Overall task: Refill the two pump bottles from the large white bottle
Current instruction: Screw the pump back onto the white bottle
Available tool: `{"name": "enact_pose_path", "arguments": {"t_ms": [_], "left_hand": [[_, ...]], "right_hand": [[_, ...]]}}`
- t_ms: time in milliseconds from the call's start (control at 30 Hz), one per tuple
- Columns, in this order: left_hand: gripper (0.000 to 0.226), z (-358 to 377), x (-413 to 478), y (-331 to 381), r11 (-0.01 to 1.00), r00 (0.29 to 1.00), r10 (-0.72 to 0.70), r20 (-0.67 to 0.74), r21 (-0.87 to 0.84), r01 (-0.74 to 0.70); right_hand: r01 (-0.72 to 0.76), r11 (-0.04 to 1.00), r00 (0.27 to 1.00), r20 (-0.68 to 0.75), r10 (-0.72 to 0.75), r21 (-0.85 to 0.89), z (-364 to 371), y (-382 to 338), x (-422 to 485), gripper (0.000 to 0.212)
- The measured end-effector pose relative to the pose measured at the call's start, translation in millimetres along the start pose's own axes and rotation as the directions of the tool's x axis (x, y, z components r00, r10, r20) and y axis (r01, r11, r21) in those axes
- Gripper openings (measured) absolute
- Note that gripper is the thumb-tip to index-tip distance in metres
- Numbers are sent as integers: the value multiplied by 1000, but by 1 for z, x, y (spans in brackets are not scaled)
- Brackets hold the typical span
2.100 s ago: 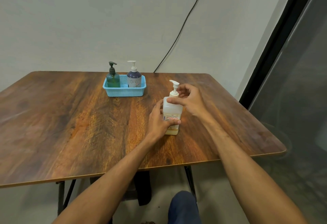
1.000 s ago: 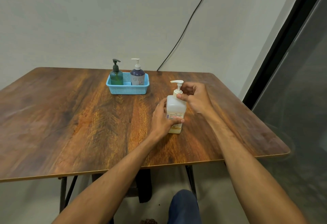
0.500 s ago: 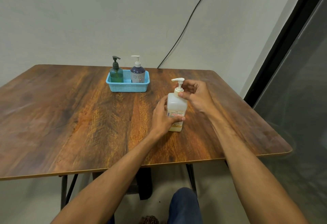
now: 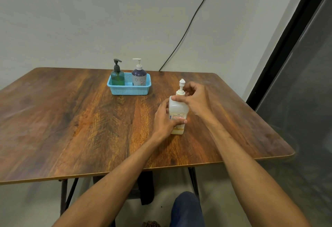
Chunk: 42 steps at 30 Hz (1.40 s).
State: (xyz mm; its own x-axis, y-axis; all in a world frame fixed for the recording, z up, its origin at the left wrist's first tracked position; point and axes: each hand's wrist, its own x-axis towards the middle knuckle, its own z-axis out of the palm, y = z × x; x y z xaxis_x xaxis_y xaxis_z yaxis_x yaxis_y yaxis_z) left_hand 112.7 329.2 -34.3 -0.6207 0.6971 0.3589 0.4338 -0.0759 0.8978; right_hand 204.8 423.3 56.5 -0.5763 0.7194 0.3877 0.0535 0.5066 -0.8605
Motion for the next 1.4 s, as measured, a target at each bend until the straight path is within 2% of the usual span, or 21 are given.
{"name": "enact_pose_path", "arguments": {"t_ms": [100,200,300,400,467,633,700,833,933,1033,1100,1233,1300,1400], "left_hand": [[97,0,0,1,1000,1000,-10,0,7,10],[95,0,0,1,1000,1000,-14,3,17,14],[95,1,-1,0,1000,1000,-8,-3,20,8],[96,1,0,-3,1000,1000,-12,-26,24,12],[96,1,1,-4,999,999,-17,-29,31,18],[98,2,0,-3,999,999,-16,-40,38,18],[97,2,-1,-2,999,999,-10,-41,31,11],[95,2,0,-4,1000,999,-14,-42,28,15],[97,1,0,-2,999,999,-11,-46,42,13],[97,2,-1,-1,998,999,-7,-44,55,9],[96,3,-2,-1,998,999,0,-43,60,2],[93,2,-2,0,998,998,-6,-62,61,10],[93,2,-2,0,998,998,-9,-62,67,13],[96,2,-2,1,998,998,-9,-58,65,13]], "right_hand": [[-29,999,999,18,28,31,-2,1,-1,45],[-53,998,995,90,50,24,-9,2,2,41],[-41,999,999,5,41,9,-3,0,0,37],[-51,999,994,-98,51,1,11,-2,-2,46],[-49,999,994,-97,49,3,13,0,-2,46],[-43,998,999,26,43,35,-2,0,-1,36],[-48,998,999,-1,48,32,-3,0,-1,31],[-42,999,994,-101,42,-1,10,-4,-1,44],[-46,998,999,-23,48,51,5,-4,0,43],[-62,995,997,43,59,72,-5,0,0,34],[-56,998,998,-2,56,37,-4,1,-1,33],[-30,1000,994,-108,29,-8,12,-5,-3,46],[-45,999,996,-78,46,16,10,-5,-3,47],[-45,999,998,39,44,28,-2,1,-1,40]]}}
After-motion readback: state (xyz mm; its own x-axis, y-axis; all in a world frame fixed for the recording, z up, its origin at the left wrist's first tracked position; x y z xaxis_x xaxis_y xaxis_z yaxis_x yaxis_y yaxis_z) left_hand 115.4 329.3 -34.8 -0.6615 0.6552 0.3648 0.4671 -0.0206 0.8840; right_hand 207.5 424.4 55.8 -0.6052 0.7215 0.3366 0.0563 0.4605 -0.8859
